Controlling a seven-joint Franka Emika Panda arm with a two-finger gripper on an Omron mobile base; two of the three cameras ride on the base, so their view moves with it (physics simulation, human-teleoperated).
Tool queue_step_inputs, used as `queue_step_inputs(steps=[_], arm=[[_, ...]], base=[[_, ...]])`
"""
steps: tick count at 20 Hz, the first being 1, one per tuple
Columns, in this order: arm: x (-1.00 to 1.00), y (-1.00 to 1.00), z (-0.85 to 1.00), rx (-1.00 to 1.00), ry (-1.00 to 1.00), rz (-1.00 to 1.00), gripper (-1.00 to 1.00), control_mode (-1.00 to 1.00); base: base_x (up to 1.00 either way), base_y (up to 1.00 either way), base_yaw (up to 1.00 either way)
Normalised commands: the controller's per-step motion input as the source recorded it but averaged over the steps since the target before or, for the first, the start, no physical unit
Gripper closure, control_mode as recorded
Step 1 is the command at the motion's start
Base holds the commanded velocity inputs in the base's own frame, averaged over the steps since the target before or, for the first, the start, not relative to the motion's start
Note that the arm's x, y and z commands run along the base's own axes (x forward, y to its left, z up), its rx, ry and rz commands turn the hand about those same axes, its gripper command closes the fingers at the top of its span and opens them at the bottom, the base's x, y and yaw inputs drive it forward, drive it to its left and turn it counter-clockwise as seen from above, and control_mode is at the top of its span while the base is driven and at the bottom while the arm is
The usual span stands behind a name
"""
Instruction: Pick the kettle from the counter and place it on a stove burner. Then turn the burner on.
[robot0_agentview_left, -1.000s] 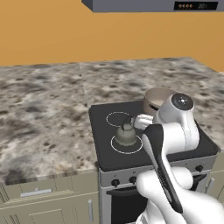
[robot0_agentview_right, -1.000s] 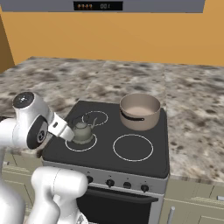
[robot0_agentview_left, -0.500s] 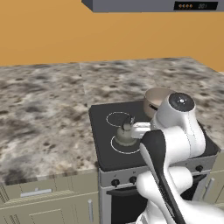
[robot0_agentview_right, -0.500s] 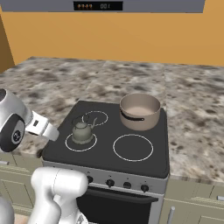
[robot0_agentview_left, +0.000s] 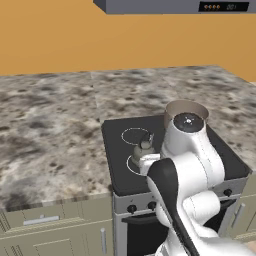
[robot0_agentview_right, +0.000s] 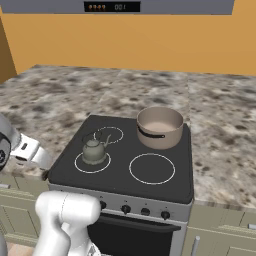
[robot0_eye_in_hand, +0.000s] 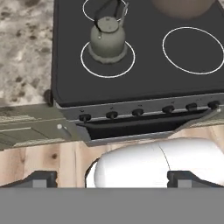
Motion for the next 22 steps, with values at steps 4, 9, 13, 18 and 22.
queue_step_inputs(steps=[4, 9, 13, 18, 22], arm=[[-0.66, 0.78, -0.97, -0.09, 0.07, 0.08, -1.00, -1.00], [-0.27, 0.22, -0.49, -0.13, 0.07, 0.05, -1.00, -1.00], [0.00, -0.06, 0.00, 0.01, 0.00, 0.00, -1.00, -1.00], [0.01, -0.48, 0.17, 0.05, -0.37, 0.00, -1.00, -1.00], [0.00, -0.18, 0.00, 0.00, -0.22, 0.00, -1.00, -1.00]], base=[[0.00, 0.00, 0.00], [0.00, 0.00, 0.00], [0.00, 0.00, 0.00], [0.00, 0.00, 0.00], [0.00, 0.00, 0.00]])
